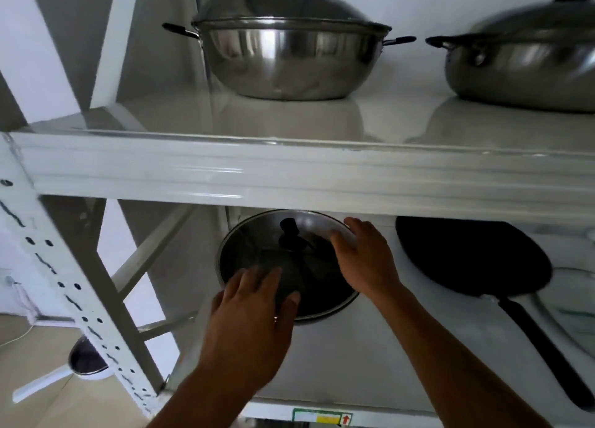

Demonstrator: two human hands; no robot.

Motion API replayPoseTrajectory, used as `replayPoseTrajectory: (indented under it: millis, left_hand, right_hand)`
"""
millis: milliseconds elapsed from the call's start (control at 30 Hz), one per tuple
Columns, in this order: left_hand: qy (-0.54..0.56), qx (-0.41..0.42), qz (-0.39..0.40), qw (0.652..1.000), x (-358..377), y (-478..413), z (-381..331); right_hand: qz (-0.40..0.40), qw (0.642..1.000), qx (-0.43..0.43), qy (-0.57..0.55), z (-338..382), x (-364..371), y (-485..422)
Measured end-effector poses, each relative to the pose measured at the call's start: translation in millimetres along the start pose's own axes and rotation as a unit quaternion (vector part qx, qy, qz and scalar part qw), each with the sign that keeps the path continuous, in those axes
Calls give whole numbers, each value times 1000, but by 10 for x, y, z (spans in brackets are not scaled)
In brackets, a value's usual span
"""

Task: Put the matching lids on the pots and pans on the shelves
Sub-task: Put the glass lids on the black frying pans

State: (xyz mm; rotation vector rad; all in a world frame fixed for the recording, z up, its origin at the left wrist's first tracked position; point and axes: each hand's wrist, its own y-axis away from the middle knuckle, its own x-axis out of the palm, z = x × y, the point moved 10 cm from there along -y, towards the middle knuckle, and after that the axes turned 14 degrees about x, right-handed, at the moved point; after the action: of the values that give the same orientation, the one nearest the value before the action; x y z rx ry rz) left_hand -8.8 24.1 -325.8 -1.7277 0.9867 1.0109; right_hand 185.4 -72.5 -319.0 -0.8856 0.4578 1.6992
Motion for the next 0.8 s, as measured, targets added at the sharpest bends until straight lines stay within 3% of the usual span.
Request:
replayPoseTrajectory:
  millis: [300,567,800]
  left_hand:
    - [-14,104,-66,992,507,-661,-1639]
    - [-23,91,-70,993,1130,-1060,-3043]
    - [-29,48,-51,997,1659,-1377,-3740]
  right_hand:
    - [-79,989,-39,121,-1109,-1000,115]
    - [-76,984,-59,150,-2359,-2043,-139]
    - [-38,986,-58,151,-3359,-2514,-464]
